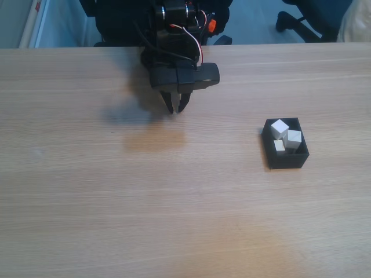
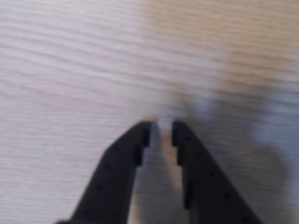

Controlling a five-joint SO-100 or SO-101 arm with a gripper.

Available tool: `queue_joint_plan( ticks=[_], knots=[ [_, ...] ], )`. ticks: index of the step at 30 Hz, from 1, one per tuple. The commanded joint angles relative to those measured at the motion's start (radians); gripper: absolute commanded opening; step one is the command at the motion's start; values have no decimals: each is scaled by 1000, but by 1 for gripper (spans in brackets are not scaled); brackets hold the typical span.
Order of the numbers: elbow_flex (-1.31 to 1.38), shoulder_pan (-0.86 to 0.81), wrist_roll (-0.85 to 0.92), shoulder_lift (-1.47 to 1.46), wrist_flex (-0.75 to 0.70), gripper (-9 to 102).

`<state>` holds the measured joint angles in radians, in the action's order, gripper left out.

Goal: Pick blocks and place them in the box.

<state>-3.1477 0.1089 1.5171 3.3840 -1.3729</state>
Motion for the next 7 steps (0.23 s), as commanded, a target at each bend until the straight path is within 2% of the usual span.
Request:
queue_joint_plan(
  ticks=[1, 7],
  knots=[
    [-63, -5, -9, 26, -55, 4],
    [-63, -5, -9, 26, -55, 5]
  ],
)
